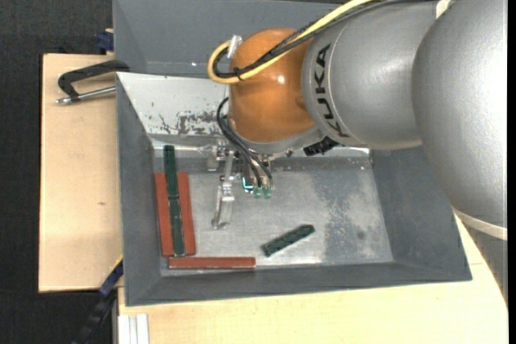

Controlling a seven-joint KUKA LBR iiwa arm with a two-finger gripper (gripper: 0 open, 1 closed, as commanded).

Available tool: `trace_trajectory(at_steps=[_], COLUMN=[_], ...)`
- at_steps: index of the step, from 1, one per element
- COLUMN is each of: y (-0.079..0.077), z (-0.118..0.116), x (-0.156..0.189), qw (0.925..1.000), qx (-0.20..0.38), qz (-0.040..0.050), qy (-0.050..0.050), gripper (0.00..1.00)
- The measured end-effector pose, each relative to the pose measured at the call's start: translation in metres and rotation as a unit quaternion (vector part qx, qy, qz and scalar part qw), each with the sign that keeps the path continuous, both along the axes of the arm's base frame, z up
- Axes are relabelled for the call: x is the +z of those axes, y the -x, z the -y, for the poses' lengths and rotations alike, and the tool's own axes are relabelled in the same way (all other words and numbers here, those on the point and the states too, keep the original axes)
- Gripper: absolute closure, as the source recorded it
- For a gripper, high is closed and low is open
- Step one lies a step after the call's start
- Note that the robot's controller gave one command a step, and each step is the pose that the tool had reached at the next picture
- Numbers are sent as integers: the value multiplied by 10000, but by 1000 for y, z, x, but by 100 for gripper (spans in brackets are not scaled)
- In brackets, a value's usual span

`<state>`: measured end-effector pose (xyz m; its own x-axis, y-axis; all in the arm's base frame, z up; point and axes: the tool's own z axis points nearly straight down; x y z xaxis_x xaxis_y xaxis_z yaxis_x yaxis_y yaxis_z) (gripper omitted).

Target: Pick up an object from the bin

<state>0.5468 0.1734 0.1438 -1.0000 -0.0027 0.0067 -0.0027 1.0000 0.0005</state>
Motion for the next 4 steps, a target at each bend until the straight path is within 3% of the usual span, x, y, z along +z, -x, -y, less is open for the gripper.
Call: trace_trajectory(at_steps=[1,2,3,4], y=[-2,-13,7,34], z=[1,-14,-14,-19], x=[4,-49,-74,-72], qw=[10000,10000,9969,9942], qx=[-9,52,-787,-1071], qz=[40,71,11,51], qy=[-7,-16,8,25], gripper=[0,0,0,0])
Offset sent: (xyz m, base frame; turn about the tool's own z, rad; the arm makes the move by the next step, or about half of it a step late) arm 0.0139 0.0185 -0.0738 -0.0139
